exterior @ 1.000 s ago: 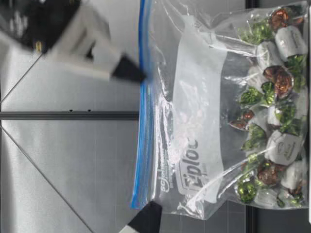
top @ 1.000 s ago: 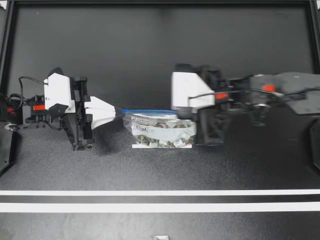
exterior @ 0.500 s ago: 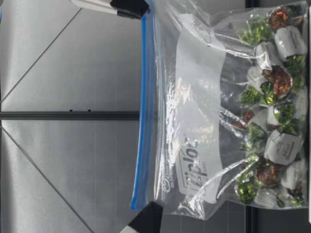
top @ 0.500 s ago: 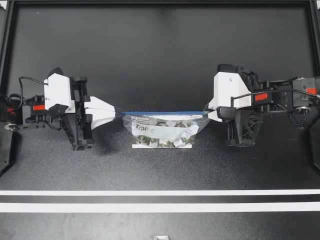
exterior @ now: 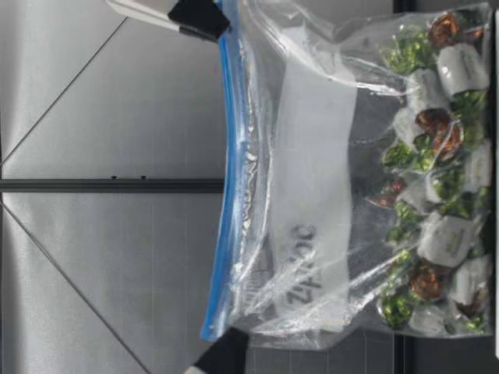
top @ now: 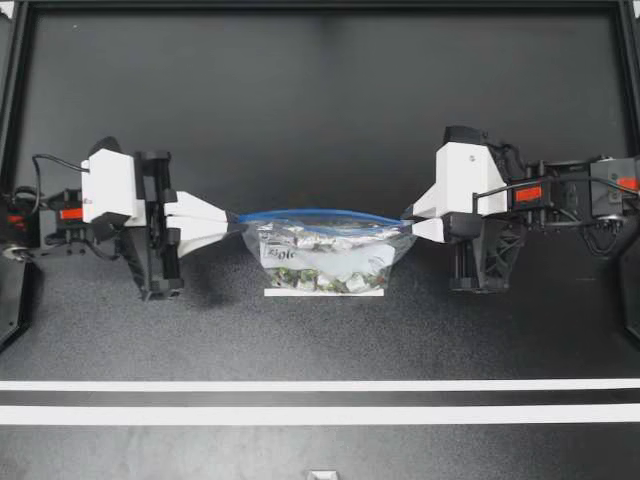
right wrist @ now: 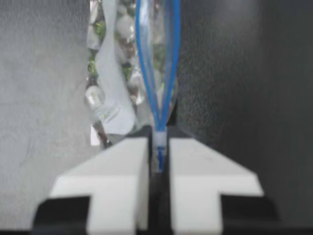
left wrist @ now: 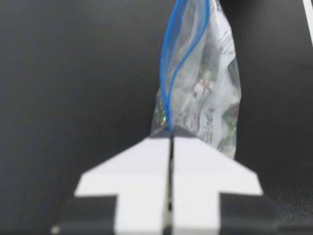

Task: Slide open the ziploc bag.

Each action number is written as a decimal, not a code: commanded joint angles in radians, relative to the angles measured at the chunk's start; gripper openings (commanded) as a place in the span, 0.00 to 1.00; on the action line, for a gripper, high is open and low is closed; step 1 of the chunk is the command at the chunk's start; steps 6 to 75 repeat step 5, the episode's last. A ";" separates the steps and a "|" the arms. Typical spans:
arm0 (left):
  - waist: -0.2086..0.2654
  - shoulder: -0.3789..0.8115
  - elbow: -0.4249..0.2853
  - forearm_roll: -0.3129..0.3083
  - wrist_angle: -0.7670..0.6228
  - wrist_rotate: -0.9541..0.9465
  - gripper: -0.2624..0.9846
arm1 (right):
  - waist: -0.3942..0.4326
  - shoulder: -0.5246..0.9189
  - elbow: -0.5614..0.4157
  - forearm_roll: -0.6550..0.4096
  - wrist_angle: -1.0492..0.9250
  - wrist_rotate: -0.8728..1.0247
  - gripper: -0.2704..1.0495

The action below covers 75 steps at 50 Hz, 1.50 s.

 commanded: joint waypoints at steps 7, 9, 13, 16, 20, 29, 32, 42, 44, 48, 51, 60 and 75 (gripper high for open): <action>0.003 -0.063 0.009 0.000 -0.005 0.005 0.04 | -0.009 -0.026 0.006 0.002 -0.060 0.000 0.15; 0.003 -0.063 0.009 0.000 -0.005 0.005 0.04 | -0.009 -0.026 0.006 0.002 -0.060 0.000 0.15; 0.003 -0.063 0.009 0.000 -0.005 0.005 0.04 | -0.009 -0.026 0.006 0.002 -0.060 0.000 0.15; 0.003 -0.063 0.009 0.000 -0.005 0.005 0.04 | -0.009 -0.026 0.006 0.002 -0.060 0.000 0.15; 0.003 -0.063 0.009 0.000 -0.005 0.005 0.04 | -0.009 -0.026 0.006 0.002 -0.060 0.000 0.15; 0.003 -0.063 0.009 0.000 -0.005 0.005 0.04 | -0.009 -0.026 0.006 0.002 -0.060 0.000 0.15; 0.003 -0.063 0.009 0.000 -0.005 0.005 0.04 | -0.009 -0.026 0.006 0.002 -0.060 0.000 0.15; 0.003 -0.063 0.009 0.000 -0.005 0.005 0.04 | -0.009 -0.026 0.006 0.002 -0.060 0.000 0.15; 0.003 -0.063 0.009 0.000 -0.005 0.005 0.04 | -0.009 -0.026 0.006 0.002 -0.060 0.000 0.15; 0.003 -0.063 0.009 0.000 -0.005 0.005 0.04 | -0.009 -0.026 0.006 0.002 -0.060 0.000 0.15; 0.003 -0.063 0.009 0.000 -0.005 0.005 0.04 | -0.009 -0.026 0.006 0.002 -0.060 0.000 0.15; 0.003 -0.063 0.009 0.000 -0.005 0.005 0.04 | -0.009 -0.026 0.006 0.002 -0.060 0.000 0.15; 0.003 -0.063 0.009 0.000 -0.005 0.005 0.04 | -0.009 -0.026 0.006 0.002 -0.060 0.000 0.15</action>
